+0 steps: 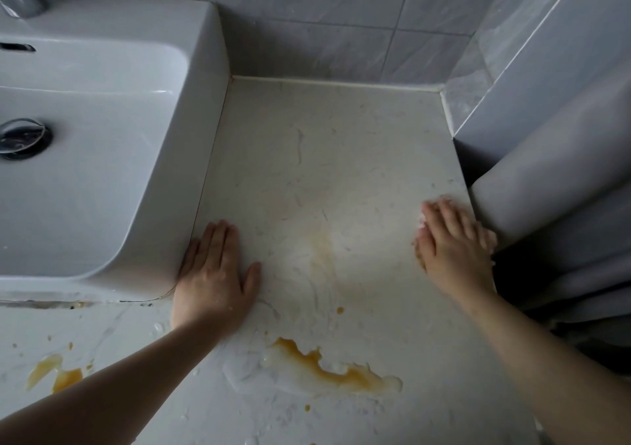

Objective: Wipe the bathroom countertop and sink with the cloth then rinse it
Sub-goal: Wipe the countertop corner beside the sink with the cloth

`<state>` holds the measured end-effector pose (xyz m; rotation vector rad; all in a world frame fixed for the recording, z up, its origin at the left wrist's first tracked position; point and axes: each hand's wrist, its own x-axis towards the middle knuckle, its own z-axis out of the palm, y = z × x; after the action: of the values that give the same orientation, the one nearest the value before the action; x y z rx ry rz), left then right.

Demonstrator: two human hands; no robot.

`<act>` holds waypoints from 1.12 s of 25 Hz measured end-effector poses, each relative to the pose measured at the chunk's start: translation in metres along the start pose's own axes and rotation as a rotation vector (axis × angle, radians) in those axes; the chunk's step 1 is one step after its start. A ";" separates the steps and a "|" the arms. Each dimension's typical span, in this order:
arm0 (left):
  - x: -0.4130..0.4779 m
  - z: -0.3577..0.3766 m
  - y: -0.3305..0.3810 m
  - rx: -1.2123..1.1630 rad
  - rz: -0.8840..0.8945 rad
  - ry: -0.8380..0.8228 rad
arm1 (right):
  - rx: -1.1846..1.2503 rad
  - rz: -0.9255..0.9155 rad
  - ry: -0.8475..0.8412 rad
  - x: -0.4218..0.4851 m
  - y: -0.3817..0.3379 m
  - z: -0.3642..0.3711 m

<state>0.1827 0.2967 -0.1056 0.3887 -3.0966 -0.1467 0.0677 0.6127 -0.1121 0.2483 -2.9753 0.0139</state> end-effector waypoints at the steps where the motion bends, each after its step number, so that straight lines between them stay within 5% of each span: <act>1: 0.000 0.000 0.000 0.003 0.000 0.002 | 0.042 0.160 0.005 0.014 0.001 0.003; 3: 0.001 0.000 0.000 0.014 0.006 -0.005 | 0.091 0.247 0.028 0.022 -0.041 0.000; 8: -0.001 -0.001 -0.001 0.010 0.001 -0.001 | 0.067 -0.386 -0.019 -0.047 -0.077 -0.010; 11: 0.000 0.001 -0.001 -0.003 0.003 0.014 | 0.005 -0.125 0.049 -0.013 -0.028 0.001; 14: 0.000 0.002 0.000 -0.004 0.001 0.033 | 0.097 0.173 0.057 0.034 -0.055 0.007; 18: -0.001 0.003 -0.001 -0.009 -0.001 0.038 | 0.158 -0.311 0.114 -0.001 -0.144 0.001; 21: -0.001 0.003 -0.002 -0.006 -0.001 0.025 | 0.132 -0.526 0.057 -0.018 -0.100 -0.003; 25: 0.000 0.002 -0.001 -0.011 0.001 0.029 | 0.035 -0.048 0.109 0.038 -0.062 0.009; 28: 0.000 0.002 -0.001 -0.016 0.009 0.033 | 0.141 -0.115 0.061 0.043 -0.133 0.006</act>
<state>0.1826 0.2956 -0.1076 0.3733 -3.0622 -0.1638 0.0467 0.4748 -0.1114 0.4271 -2.8975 0.2145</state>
